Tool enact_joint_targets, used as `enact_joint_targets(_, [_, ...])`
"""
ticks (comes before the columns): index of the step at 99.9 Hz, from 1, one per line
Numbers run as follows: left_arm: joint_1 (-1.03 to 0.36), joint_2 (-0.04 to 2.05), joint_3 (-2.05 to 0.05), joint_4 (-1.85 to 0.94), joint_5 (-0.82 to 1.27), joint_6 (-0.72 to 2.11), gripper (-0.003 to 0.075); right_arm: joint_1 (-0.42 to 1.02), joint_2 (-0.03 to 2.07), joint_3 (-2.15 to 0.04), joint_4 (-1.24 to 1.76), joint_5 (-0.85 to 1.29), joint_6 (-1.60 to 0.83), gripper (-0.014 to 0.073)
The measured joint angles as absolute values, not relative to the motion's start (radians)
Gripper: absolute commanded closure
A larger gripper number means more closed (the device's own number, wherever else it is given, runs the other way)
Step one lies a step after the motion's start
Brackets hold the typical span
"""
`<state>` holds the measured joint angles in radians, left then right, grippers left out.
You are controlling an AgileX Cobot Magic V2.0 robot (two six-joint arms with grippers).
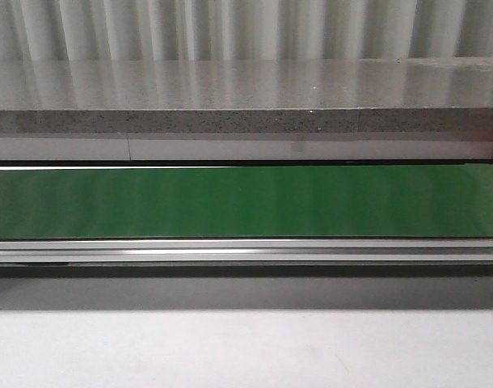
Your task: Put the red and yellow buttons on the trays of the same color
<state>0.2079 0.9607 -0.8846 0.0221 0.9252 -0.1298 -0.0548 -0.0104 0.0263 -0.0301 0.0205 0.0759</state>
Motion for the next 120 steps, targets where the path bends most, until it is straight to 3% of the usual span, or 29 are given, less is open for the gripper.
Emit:
enact_joint_targets(24, [0.348, 1.108, -0.890, -0.023, 0.985, -0.130, 0.0244, -0.049, -0.010, 0.026, -0.030, 0.020, 0.076, 0.0659])
enact_joint_targets(68, [0.435, 1.406, -0.896, -0.034, 1.056, -0.130, 0.0244, -0.048, -0.010, 0.026, -0.030, 0.020, 0.076, 0.0659])
enact_joint_targets(120, [0.481, 1.570, -0.898, -0.035, 0.875, -0.130, 0.0244, -0.048, -0.010, 0.026, -0.030, 0.020, 0.076, 0.0659])
